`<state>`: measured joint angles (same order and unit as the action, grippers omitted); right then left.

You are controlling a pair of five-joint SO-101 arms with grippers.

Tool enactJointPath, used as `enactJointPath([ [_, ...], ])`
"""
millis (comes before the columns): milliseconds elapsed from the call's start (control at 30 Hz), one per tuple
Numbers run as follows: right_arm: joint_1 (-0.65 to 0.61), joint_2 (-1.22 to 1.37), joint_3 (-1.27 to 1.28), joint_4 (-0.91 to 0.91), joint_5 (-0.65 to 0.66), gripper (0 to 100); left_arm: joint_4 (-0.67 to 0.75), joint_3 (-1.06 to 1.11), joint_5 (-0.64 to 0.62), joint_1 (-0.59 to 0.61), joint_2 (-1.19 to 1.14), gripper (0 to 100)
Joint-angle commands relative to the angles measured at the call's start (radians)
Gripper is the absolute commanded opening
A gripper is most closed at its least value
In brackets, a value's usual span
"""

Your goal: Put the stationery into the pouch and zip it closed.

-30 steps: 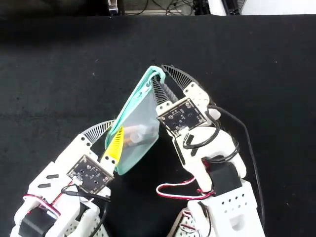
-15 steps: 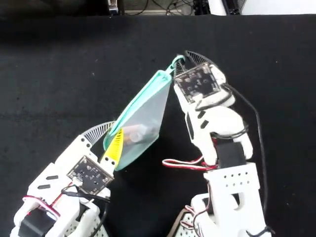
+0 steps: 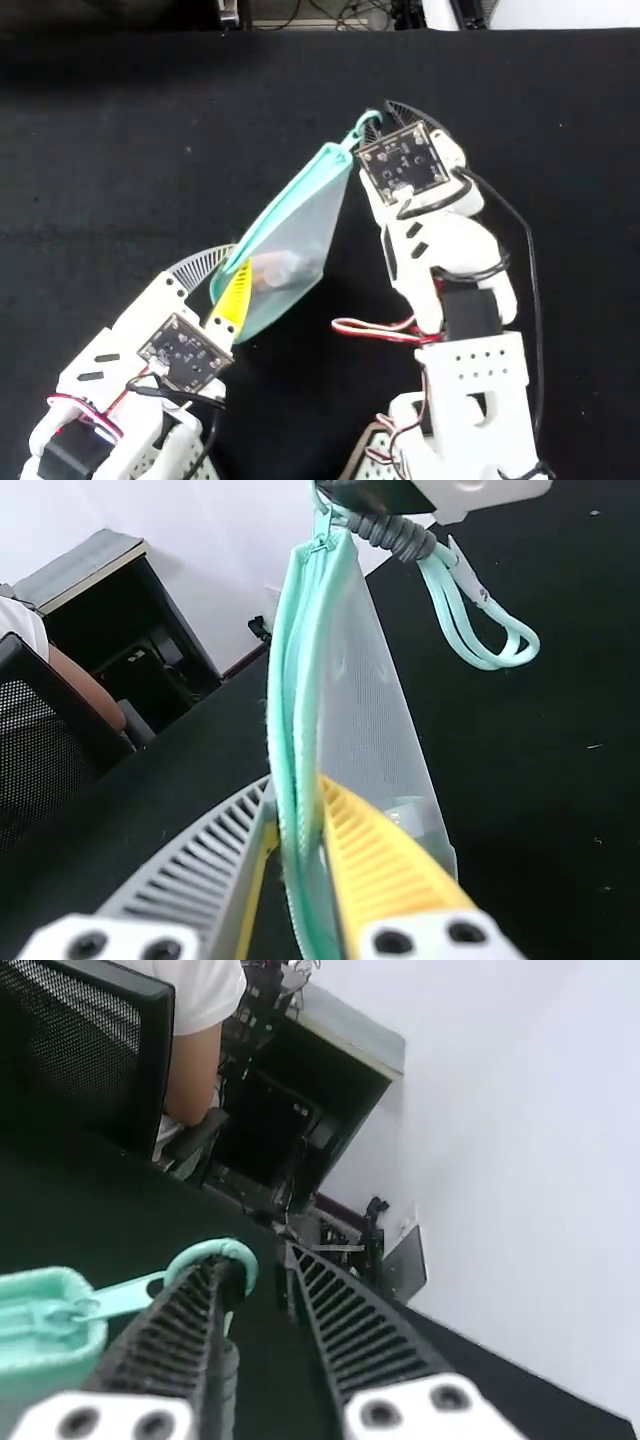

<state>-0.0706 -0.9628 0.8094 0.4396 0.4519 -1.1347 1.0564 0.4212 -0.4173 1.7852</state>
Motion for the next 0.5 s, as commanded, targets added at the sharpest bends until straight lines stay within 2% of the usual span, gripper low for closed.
enactJointPath([
  [0,-0.043,-0.067,-0.137,0.144,0.002,2.6,-0.014,-0.005,-0.003,0.007,0.006,3],
  [133,-0.198,-0.122,-0.214,0.353,-0.006,15.7,-0.012,-0.005,-0.003,0.007,0.006,3],
  [200,-0.265,-0.143,-0.265,0.451,-0.052,20.4,-0.012,-0.002,-0.003,0.007,0.006,3],
  [367,-0.465,-0.154,-0.366,0.664,-0.101,21.1,-0.012,-0.002,-0.003,0.007,0.006,3],
  [467,-0.52,-0.16,-0.367,0.715,-0.103,21.1,-0.012,-0.002,-0.003,0.007,0.006,3],
])
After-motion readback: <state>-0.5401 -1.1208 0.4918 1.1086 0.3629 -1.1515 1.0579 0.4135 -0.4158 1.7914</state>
